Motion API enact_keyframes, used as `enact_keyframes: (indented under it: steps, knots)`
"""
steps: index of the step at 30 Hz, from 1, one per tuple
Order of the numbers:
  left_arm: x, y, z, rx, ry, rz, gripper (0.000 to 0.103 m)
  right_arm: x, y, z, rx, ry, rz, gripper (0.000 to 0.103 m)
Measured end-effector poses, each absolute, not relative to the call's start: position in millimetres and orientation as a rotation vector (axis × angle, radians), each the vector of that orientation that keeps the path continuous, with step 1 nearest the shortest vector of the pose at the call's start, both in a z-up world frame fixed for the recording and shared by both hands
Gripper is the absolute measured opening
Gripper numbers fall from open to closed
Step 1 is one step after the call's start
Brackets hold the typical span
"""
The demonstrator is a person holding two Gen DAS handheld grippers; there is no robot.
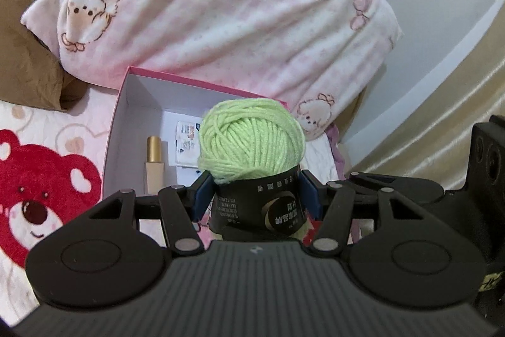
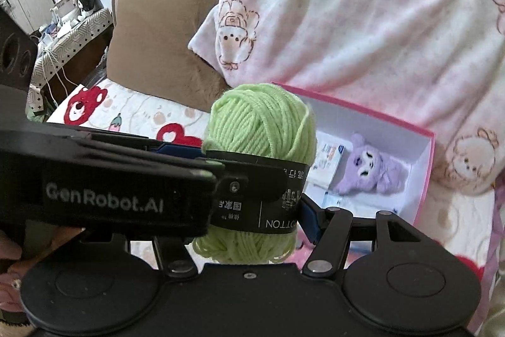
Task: Organize objects
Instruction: 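Lift the yarn ball with the left gripper and carry it into the pink box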
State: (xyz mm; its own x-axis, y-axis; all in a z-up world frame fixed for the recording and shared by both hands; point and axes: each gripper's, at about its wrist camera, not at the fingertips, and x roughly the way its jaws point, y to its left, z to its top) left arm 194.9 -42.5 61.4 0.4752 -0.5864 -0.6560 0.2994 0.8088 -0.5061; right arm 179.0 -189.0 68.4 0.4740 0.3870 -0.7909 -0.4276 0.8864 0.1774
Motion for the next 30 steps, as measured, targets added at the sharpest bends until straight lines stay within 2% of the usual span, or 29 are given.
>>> enact_keyframes:
  steps: [17,30]
  knots:
    - [286.4,-58.5,-54.0,-0.392,1.043,-0.537,0.057,261.4,-199.1,-39.3,0.011,1.041,0.437,0.066]
    - [309.0,-76.3,-93.9,-0.309,1.116,-0.474,0.057,290.3,-204.5,-89.9,0.081,1.137,0.413,0.065]
